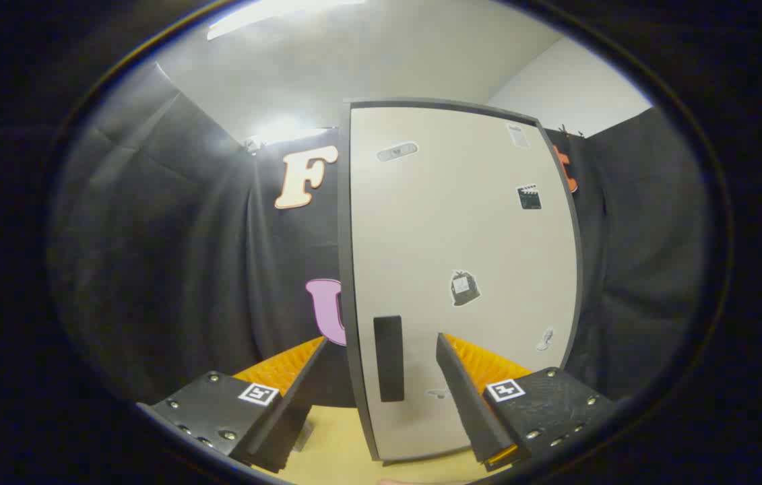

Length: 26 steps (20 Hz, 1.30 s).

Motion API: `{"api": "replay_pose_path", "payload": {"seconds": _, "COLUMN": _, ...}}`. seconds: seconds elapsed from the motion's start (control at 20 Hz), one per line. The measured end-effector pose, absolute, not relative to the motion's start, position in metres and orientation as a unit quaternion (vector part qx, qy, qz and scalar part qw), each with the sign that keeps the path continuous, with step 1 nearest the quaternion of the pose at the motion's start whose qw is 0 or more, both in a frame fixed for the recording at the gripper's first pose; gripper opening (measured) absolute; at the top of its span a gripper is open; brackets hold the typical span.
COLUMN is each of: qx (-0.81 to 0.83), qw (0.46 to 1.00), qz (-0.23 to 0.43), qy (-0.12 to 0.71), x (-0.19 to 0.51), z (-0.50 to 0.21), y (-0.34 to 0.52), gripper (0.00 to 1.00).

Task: Open the shoe cabinet door, grab the shoes and put them into the shoe cabinet, then close the shoe cabinet door.

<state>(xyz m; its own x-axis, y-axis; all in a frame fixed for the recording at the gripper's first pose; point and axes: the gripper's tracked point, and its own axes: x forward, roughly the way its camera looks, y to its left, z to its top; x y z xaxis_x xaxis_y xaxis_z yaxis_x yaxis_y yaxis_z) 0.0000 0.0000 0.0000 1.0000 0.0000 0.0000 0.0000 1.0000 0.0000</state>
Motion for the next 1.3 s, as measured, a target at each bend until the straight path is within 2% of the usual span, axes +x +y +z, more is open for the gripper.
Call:
{"api": "replay_pose_path", "payload": {"seconds": 0.6, "qx": -0.003, "qw": 1.0, "qz": -0.006, "qy": 0.016, "x": 0.019, "z": -0.01, "y": -0.005, "gripper": 0.95}}
{"api": "replay_pose_path", "payload": {"seconds": 0.95, "qx": -0.005, "qw": 0.999, "qz": -0.005, "qy": 0.042, "x": 0.053, "z": -0.035, "y": -0.008, "gripper": 0.93}}
{"api": "replay_pose_path", "payload": {"seconds": 1.3, "qx": -0.006, "qw": 0.998, "qz": -0.006, "qy": 0.064, "x": 0.072, "z": -0.052, "y": -0.006, "gripper": 0.56}}
